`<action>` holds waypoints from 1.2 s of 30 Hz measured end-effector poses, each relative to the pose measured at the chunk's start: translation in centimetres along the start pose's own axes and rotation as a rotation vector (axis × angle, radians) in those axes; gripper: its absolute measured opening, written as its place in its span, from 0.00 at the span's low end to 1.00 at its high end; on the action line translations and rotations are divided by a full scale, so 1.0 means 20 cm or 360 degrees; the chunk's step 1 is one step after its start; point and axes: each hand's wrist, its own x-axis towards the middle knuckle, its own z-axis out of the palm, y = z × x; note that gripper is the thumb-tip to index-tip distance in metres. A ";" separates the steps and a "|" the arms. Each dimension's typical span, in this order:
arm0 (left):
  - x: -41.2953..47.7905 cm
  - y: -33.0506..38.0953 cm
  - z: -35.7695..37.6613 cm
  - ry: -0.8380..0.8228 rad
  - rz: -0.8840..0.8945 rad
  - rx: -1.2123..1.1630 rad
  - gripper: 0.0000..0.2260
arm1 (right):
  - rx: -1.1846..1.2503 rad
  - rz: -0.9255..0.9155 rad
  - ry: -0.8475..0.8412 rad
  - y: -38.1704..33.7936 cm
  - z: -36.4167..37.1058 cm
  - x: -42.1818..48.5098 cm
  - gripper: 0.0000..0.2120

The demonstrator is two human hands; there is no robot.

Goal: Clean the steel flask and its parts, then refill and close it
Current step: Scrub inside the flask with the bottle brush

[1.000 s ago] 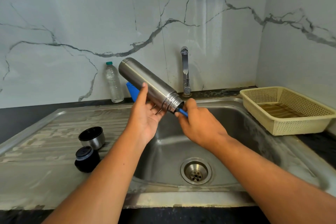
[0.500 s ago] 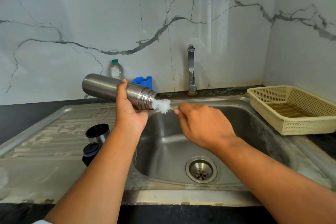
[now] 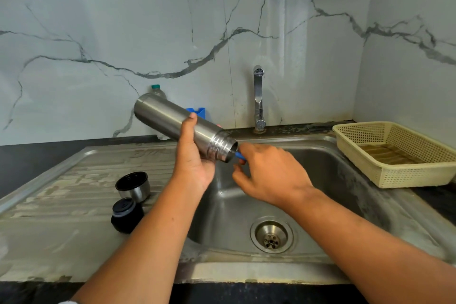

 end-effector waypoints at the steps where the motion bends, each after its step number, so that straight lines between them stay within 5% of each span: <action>1: 0.01 0.03 -0.01 0.0023 0.0027 -0.0045 0.18 | -0.0010 0.0004 0.0007 0.03 -0.01 -0.01 0.08; 7: 0.02 0.01 -0.03 -0.0029 0.0027 -0.0030 0.22 | 0.0069 0.0001 0.0058 0.03 0.01 -0.01 0.11; 11: 0.00 -0.01 0.02 -0.0136 -0.0022 0.0028 0.15 | 0.0296 0.0149 0.0026 0.04 0.03 0.01 0.09; 18: -0.01 -0.04 0.02 0.0107 -0.0126 0.0456 0.30 | 0.0056 0.0228 0.0223 0.07 0.05 0.01 0.12; 27: 0.03 -0.05 0.02 0.0200 -0.0204 0.0228 0.19 | -0.0294 0.0253 0.0230 0.10 0.05 0.03 0.06; 36: 0.02 0.05 0.01 0.0082 -0.0339 -0.0035 0.40 | -0.0225 0.0138 0.0023 0.07 0.02 0.03 0.10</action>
